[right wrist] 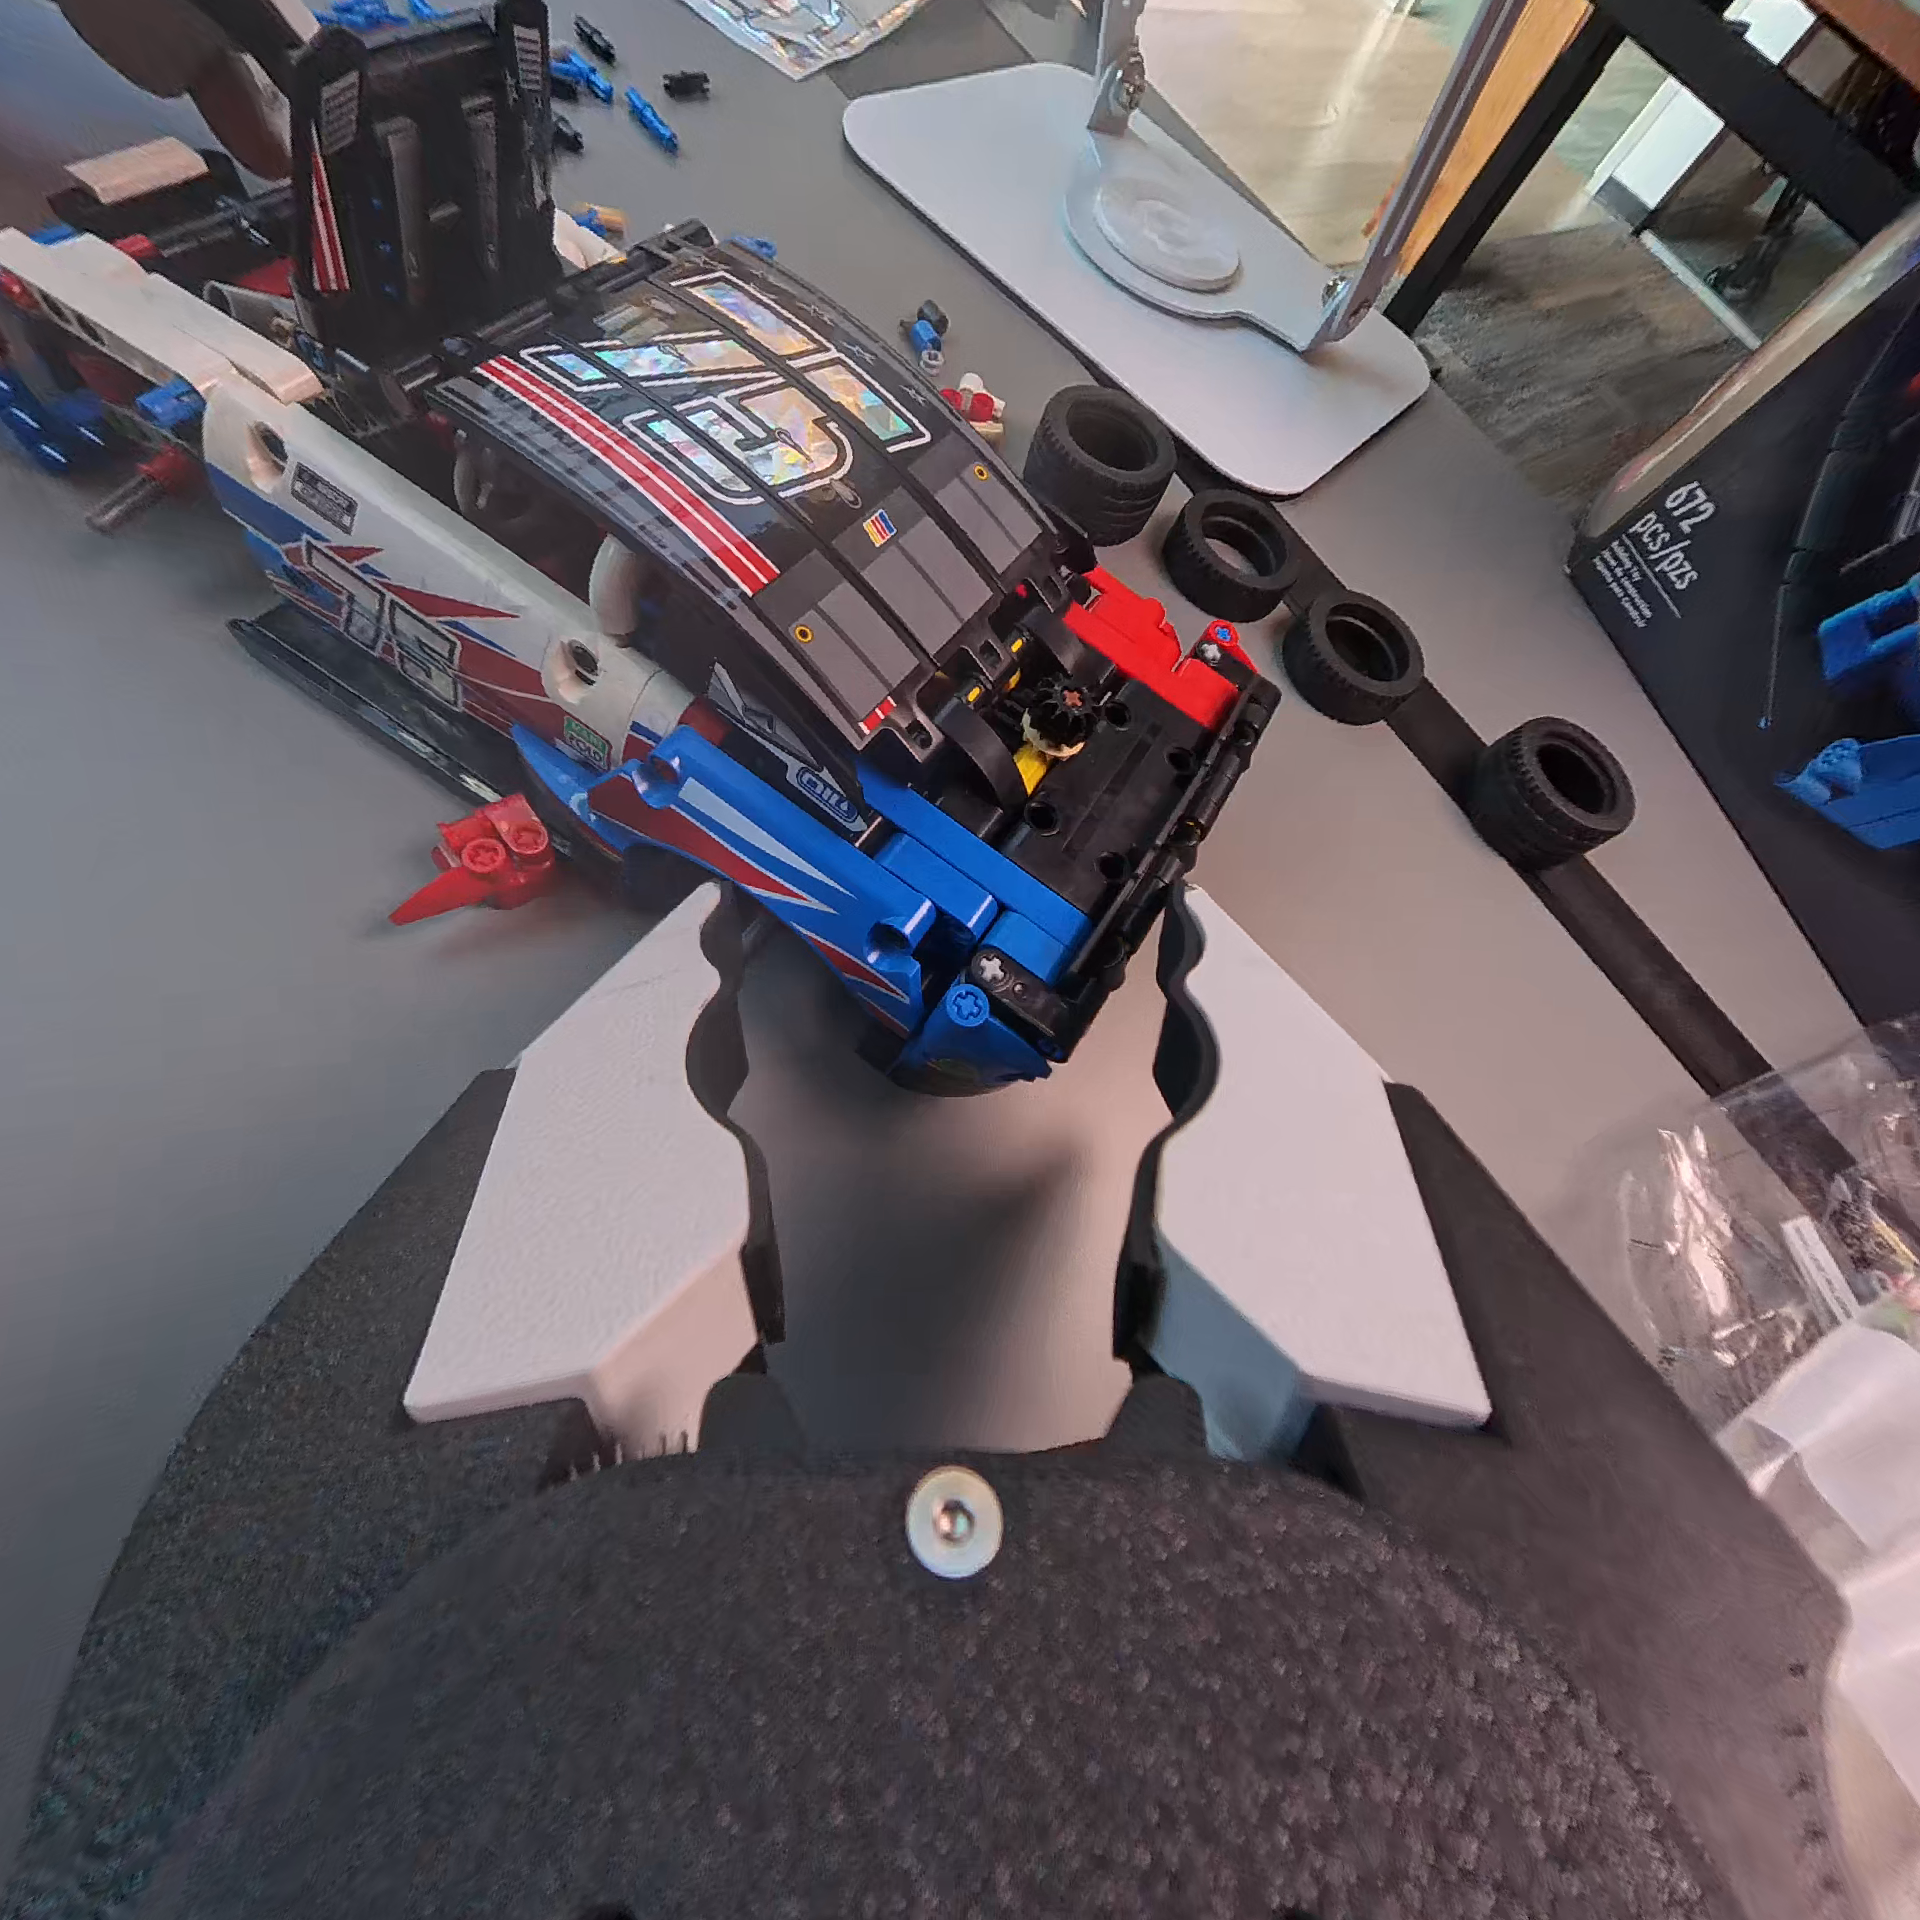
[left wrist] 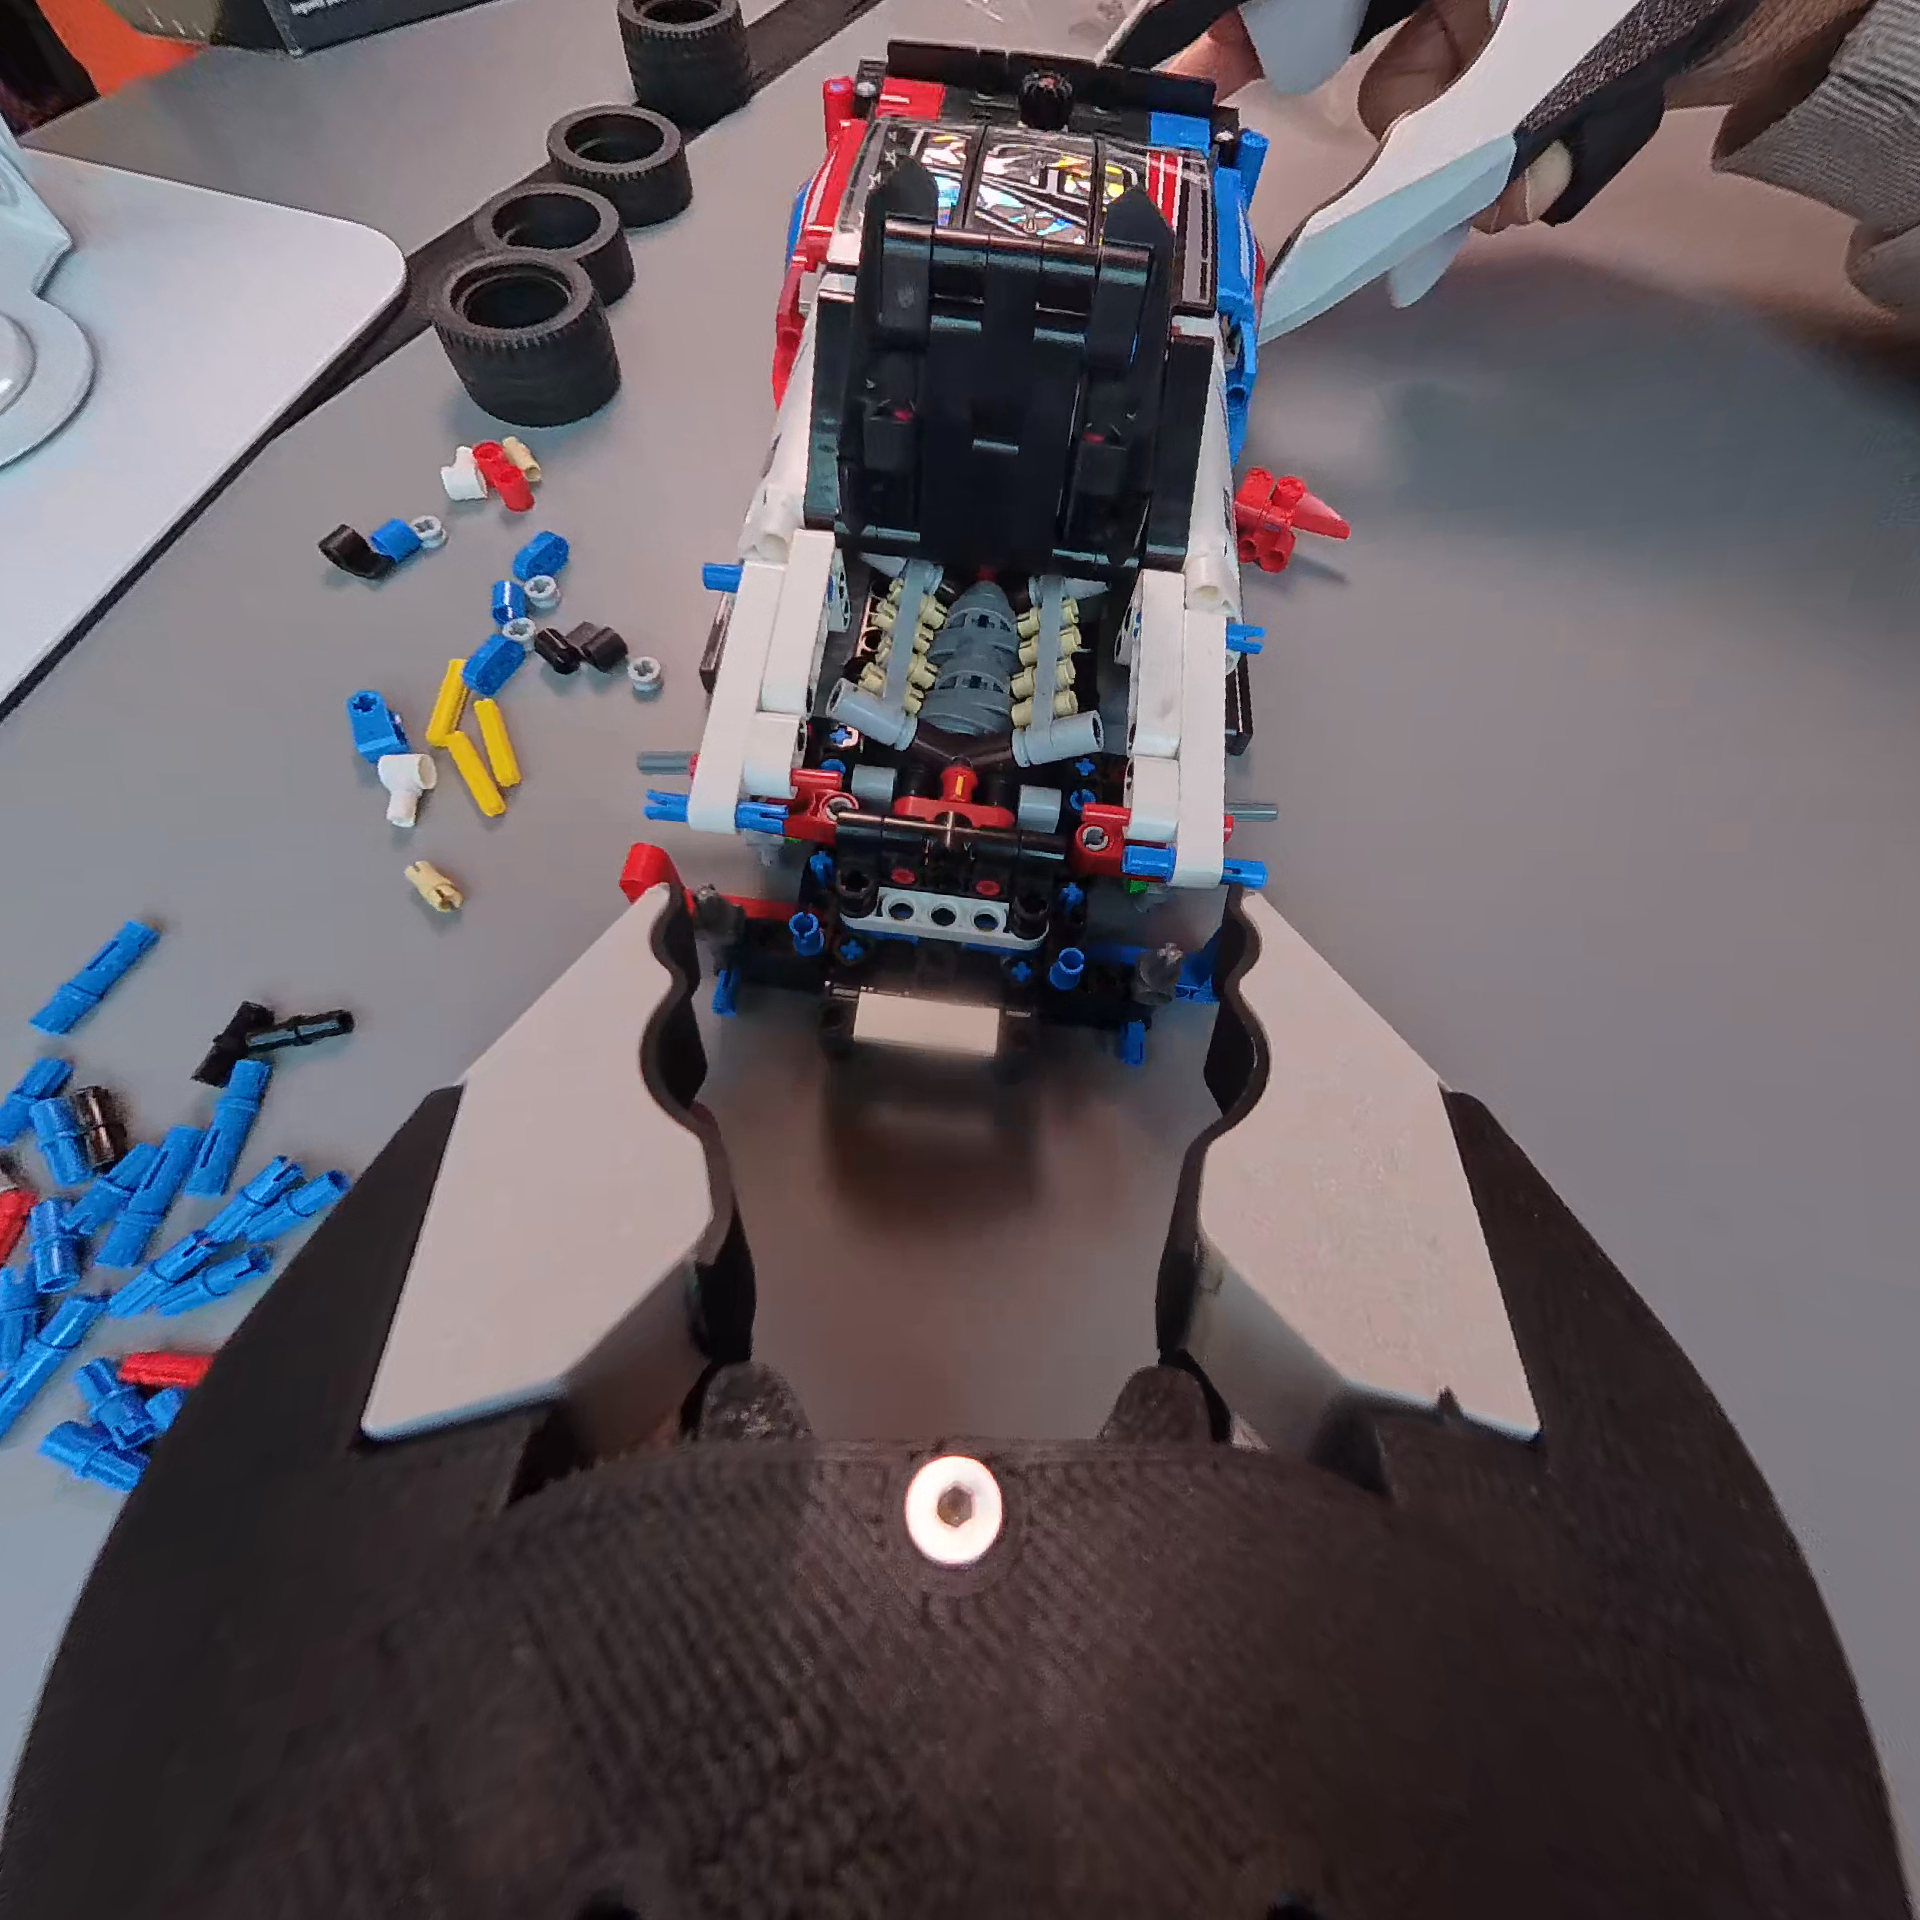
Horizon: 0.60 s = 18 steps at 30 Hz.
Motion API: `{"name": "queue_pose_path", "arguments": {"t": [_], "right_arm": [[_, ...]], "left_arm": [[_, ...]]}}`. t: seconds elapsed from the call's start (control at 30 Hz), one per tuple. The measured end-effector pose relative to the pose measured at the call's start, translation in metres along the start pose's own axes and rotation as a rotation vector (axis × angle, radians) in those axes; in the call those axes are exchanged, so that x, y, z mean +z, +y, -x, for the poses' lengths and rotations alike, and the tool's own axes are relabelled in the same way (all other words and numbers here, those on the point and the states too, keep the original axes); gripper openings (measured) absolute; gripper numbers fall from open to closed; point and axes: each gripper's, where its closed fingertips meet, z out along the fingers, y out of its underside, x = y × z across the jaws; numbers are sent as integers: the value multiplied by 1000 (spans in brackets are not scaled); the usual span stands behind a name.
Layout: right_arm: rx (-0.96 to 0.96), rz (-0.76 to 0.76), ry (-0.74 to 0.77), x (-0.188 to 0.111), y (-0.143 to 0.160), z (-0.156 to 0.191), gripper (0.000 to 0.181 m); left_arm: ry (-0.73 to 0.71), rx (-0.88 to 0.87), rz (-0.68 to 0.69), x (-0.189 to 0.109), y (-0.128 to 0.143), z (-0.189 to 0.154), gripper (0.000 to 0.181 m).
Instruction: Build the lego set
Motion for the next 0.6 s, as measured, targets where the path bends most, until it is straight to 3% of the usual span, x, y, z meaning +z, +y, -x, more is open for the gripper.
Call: {"name": "queue_pose_path", "arguments": {"t": [0.17, 0.27, 0.33, 0.4, 0.57, 0.6], "right_arm": [[-28, 72, 76, -18, 15, -1, 56], [-62, 103, 115, -43, -8, 3, 45], [-23, 122, -6, -51, -22, 34, 39], [19, 127, -69, -46, -27, 61, 38], [90, 300, -105, -12, 10, 90, 33], [101, 308, -116, -8, 11, 93, 21]], "left_arm": [[-57, 114, -1, -3, 2, -12, 92], [-77, 112, -3, -4, 3, -16, 92], [-78, 121, 3, -5, 5, -19, 92], [-85, 128, 4, -6, 5, -21, 92], [-76, 116, 2, -6, 5, -24, 92], [-64, 110, -2, -7, 5, -26, 92]]}}
